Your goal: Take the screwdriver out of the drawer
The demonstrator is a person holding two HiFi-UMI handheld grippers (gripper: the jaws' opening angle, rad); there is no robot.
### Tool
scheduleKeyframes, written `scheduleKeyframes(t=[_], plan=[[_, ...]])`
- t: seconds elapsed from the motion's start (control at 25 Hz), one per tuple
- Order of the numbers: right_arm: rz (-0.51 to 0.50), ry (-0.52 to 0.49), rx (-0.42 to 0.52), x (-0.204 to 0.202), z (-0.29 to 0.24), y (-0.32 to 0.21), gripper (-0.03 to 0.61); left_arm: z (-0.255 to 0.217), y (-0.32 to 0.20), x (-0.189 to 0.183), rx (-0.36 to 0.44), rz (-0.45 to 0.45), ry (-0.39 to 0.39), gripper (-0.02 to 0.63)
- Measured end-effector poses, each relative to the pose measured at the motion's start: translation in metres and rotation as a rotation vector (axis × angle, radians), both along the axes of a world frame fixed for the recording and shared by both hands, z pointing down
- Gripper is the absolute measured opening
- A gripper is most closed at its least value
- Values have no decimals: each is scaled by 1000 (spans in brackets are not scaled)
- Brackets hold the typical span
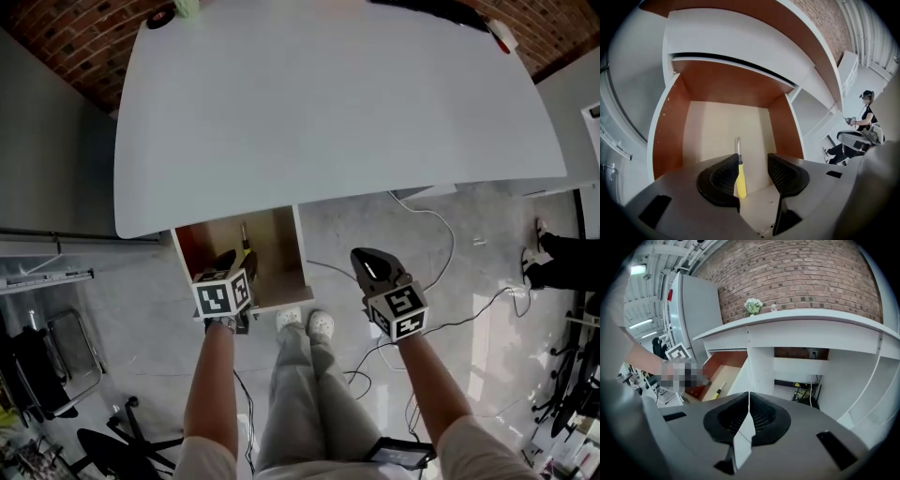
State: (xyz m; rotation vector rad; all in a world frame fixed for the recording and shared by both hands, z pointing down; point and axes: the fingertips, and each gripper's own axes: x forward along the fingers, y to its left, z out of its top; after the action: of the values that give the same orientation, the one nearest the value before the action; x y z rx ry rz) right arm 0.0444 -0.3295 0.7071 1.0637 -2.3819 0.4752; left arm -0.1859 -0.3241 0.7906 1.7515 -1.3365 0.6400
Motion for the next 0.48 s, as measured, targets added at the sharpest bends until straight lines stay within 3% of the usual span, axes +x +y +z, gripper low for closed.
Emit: scheduleKeyframes(t=[0.48], plan=[[83,26,-73,19,56,-13,20,67,-7,4,-224,40,-70,193]])
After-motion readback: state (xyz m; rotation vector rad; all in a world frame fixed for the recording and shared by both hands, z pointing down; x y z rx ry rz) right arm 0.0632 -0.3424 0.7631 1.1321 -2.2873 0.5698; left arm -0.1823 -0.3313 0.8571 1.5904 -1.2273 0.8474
